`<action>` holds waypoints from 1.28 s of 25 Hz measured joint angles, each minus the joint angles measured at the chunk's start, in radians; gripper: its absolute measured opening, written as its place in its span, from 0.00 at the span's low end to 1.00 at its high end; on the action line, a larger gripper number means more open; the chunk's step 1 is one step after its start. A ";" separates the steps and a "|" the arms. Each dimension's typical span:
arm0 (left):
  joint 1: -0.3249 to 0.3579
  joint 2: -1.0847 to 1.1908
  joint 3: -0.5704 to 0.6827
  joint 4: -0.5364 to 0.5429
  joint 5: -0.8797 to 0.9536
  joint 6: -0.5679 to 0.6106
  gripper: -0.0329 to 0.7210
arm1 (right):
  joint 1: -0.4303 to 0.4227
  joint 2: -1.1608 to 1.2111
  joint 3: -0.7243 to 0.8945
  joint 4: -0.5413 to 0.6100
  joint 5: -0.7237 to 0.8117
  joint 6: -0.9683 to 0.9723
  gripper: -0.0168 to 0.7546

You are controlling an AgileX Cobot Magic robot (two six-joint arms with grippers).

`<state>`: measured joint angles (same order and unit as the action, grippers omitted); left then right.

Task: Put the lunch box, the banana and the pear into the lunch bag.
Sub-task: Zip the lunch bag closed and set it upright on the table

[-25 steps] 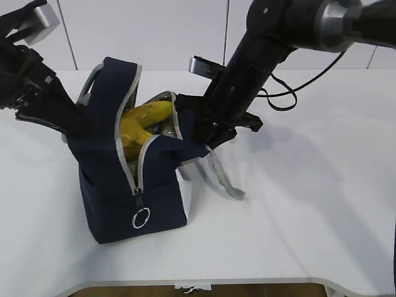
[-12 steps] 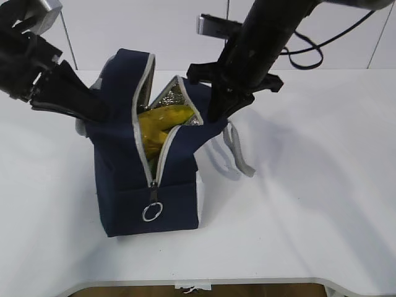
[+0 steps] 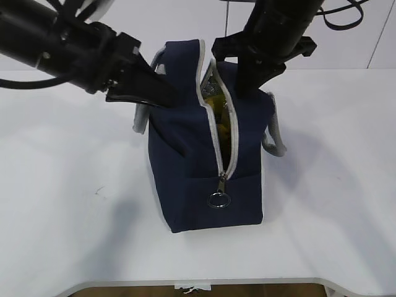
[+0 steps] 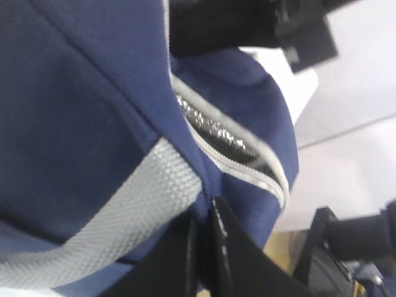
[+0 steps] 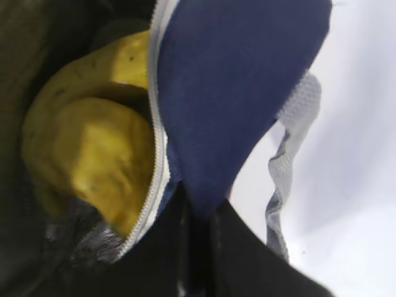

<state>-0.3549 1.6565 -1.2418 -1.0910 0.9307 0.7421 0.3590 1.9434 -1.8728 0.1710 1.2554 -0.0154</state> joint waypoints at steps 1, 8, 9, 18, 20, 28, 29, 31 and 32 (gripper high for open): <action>-0.014 0.011 0.000 -0.007 -0.020 0.000 0.04 | 0.000 0.000 0.000 0.000 0.000 0.000 0.04; -0.038 0.066 0.000 -0.066 -0.057 0.004 0.05 | 0.000 0.000 0.000 0.000 0.000 0.002 0.04; -0.038 0.066 0.000 -0.067 -0.057 0.004 0.05 | 0.000 0.000 0.000 0.000 0.000 0.002 0.04; -0.038 0.066 0.000 -0.067 -0.057 0.004 0.41 | 0.000 -0.002 0.000 0.033 -0.004 0.002 0.39; -0.034 0.066 0.000 -0.067 -0.051 0.004 0.53 | 0.000 -0.009 0.000 0.035 -0.004 0.002 0.49; 0.023 0.009 -0.055 0.003 0.091 -0.014 0.67 | 0.000 -0.093 0.000 0.037 -0.004 0.004 0.56; 0.027 0.003 -0.067 0.031 0.114 -0.033 0.67 | 0.000 -0.098 0.000 0.037 -0.004 0.004 0.56; 0.031 -0.003 -0.095 0.113 0.174 -0.090 0.67 | 0.000 -0.112 0.000 0.037 -0.004 0.004 0.56; 0.033 -0.003 -0.112 0.149 0.211 -0.116 0.67 | 0.000 -0.117 0.000 0.037 -0.004 0.004 0.56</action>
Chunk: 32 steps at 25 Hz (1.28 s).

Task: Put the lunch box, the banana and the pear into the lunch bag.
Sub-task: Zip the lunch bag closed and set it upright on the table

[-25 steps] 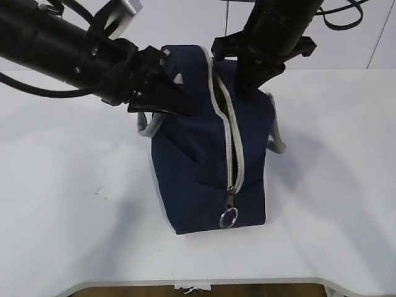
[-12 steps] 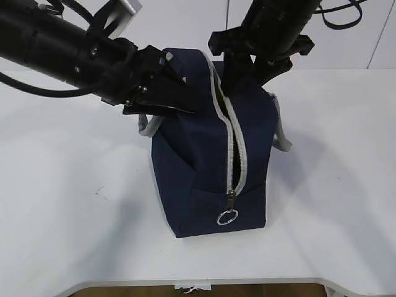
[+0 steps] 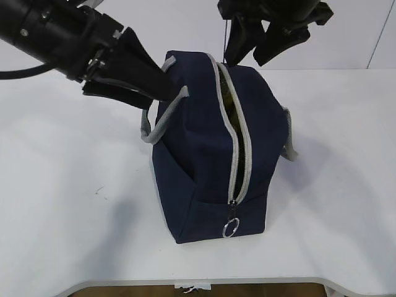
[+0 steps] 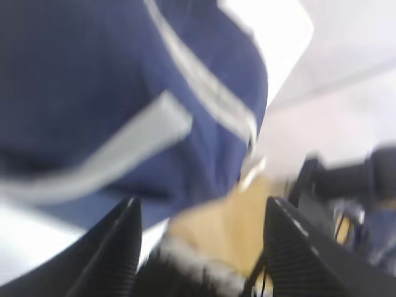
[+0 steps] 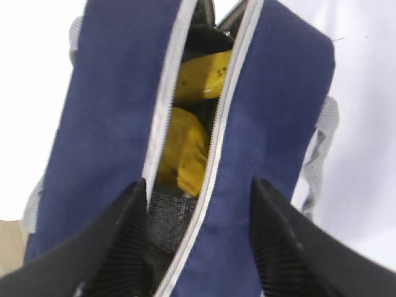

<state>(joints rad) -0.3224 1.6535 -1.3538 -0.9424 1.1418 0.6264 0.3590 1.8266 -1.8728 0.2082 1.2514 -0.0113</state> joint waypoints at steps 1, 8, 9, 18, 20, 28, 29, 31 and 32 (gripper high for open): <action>0.000 0.000 -0.016 0.039 0.029 -0.028 0.67 | 0.000 -0.012 0.000 0.000 0.000 0.000 0.56; 0.000 -0.028 -0.063 0.221 0.074 -0.189 0.66 | 0.000 -0.125 0.067 0.001 0.000 0.000 0.56; 0.000 -0.033 -0.063 0.246 0.074 -0.222 0.65 | 0.000 -0.152 0.095 0.001 0.000 0.000 0.56; -0.017 -0.110 -0.005 0.522 0.085 -0.410 0.61 | 0.000 -0.491 0.489 0.001 -0.187 -0.013 0.56; -0.019 -0.124 0.000 0.525 0.086 -0.413 0.60 | 0.000 -0.584 0.619 0.001 -0.321 -0.048 0.56; -0.019 -0.135 0.001 0.525 0.088 -0.416 0.60 | 0.000 -0.798 1.013 0.001 -0.768 -0.180 0.56; -0.019 -0.135 0.001 0.525 0.088 -0.416 0.59 | 0.000 -0.798 1.026 -0.001 -0.790 -0.180 0.56; -0.019 -0.135 0.001 0.525 0.088 -0.416 0.59 | 0.000 -0.790 1.038 -0.001 -0.823 -0.182 0.56; -0.019 -0.135 0.001 0.525 0.088 -0.416 0.59 | 0.000 -0.784 1.038 -0.001 -0.838 -0.182 0.56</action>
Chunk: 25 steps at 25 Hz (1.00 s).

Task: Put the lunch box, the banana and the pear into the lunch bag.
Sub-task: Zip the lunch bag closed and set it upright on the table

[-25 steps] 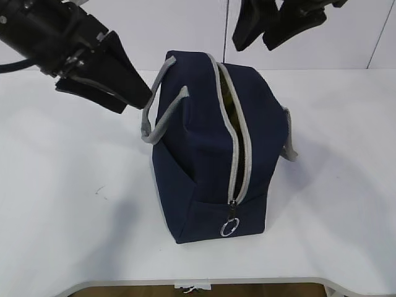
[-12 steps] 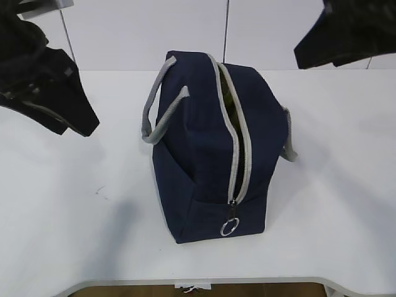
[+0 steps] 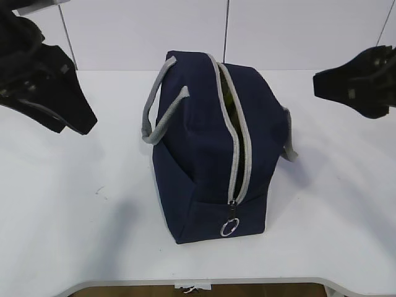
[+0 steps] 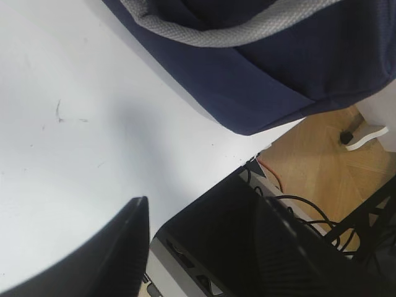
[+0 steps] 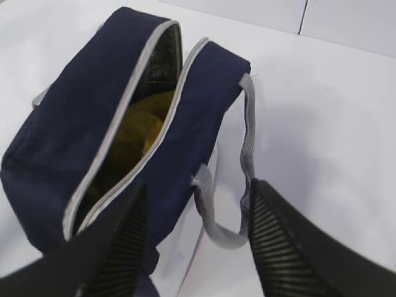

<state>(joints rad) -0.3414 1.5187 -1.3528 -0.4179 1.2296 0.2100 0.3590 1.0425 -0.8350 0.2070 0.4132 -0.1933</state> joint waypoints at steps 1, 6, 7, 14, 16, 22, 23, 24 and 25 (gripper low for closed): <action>0.000 0.000 0.000 0.000 0.000 0.000 0.59 | 0.000 0.008 0.000 -0.002 -0.012 -0.002 0.56; 0.000 0.000 0.000 -0.006 0.002 0.000 0.59 | 0.001 0.025 0.033 -0.025 -0.121 -0.090 0.56; 0.000 0.000 0.000 -0.006 0.001 0.000 0.59 | 0.001 0.019 0.055 -0.026 -0.164 -0.113 0.56; 0.000 0.000 0.000 -0.009 0.001 0.000 0.59 | 0.001 -0.112 0.285 -0.026 -0.394 -0.134 0.54; 0.000 0.000 0.000 -0.009 0.001 0.000 0.59 | 0.001 -0.149 0.341 -0.026 -0.419 -0.105 0.50; 0.000 0.000 0.000 -0.009 0.001 0.000 0.59 | 0.019 -0.230 0.437 -0.027 -0.435 -0.014 0.37; 0.000 0.000 0.000 -0.009 0.001 0.000 0.59 | 0.047 -0.236 0.446 -0.029 -0.435 -0.007 0.35; 0.000 0.000 0.000 -0.009 0.001 0.000 0.59 | 0.061 -0.236 0.448 -0.038 -0.435 -0.005 0.35; 0.000 0.000 0.000 -0.009 0.001 0.000 0.59 | 0.098 -0.236 0.450 -0.063 -0.435 -0.003 0.35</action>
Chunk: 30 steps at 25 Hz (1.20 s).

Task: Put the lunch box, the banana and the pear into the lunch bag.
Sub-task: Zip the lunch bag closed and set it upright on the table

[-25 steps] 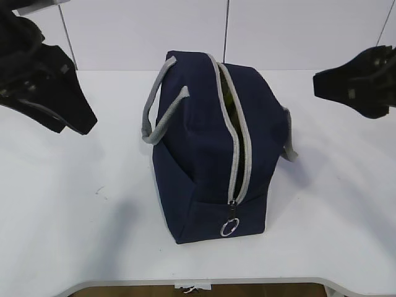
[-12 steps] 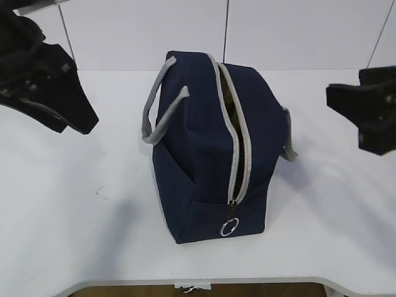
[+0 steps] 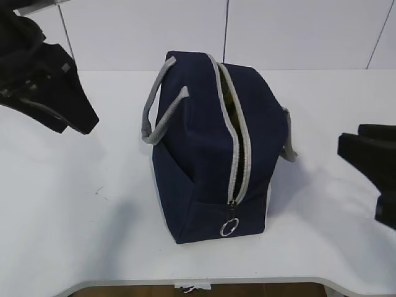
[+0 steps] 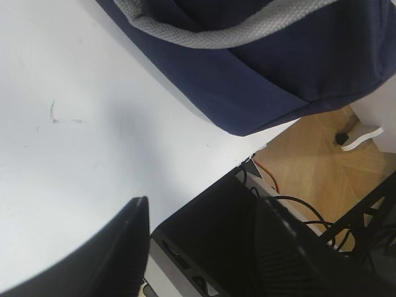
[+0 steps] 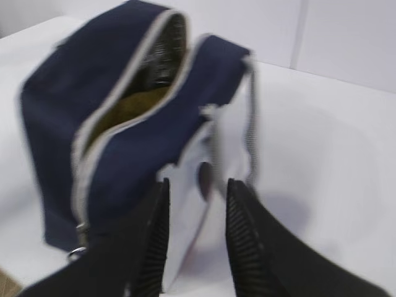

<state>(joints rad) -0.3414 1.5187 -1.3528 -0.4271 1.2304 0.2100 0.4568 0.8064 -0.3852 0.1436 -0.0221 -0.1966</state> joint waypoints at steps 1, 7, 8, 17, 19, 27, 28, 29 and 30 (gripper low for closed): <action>0.000 0.000 0.000 0.000 0.000 0.000 0.59 | 0.027 0.000 0.000 -0.022 -0.002 0.000 0.34; 0.000 0.000 0.000 0.000 0.000 0.000 0.59 | 0.138 0.000 0.009 -0.068 -0.010 0.005 0.34; 0.000 0.000 0.000 0.000 0.000 0.000 0.59 | 0.142 0.000 0.015 -0.070 -0.012 0.007 0.34; 0.000 0.000 0.000 0.000 0.000 0.000 0.59 | 0.231 0.000 0.100 -0.095 -0.045 0.082 0.34; 0.000 0.000 0.000 0.000 0.000 0.000 0.59 | 0.245 0.013 0.112 -0.095 -0.089 0.106 0.34; 0.000 0.000 0.000 0.000 0.002 0.000 0.59 | 0.249 0.269 0.164 -0.125 -0.368 0.185 0.34; 0.000 0.000 0.000 0.000 0.002 0.000 0.59 | 0.249 0.324 0.164 -0.158 -0.410 0.206 0.34; 0.000 0.000 0.000 0.000 0.002 0.000 0.59 | 0.249 0.355 0.164 -0.183 -0.443 0.222 0.34; 0.000 0.000 0.000 0.000 0.002 0.000 0.59 | 0.249 0.415 0.164 -0.236 -0.496 0.239 0.34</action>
<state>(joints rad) -0.3414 1.5187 -1.3528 -0.4271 1.2319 0.2100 0.7060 1.2215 -0.2208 -0.0925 -0.5176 0.0420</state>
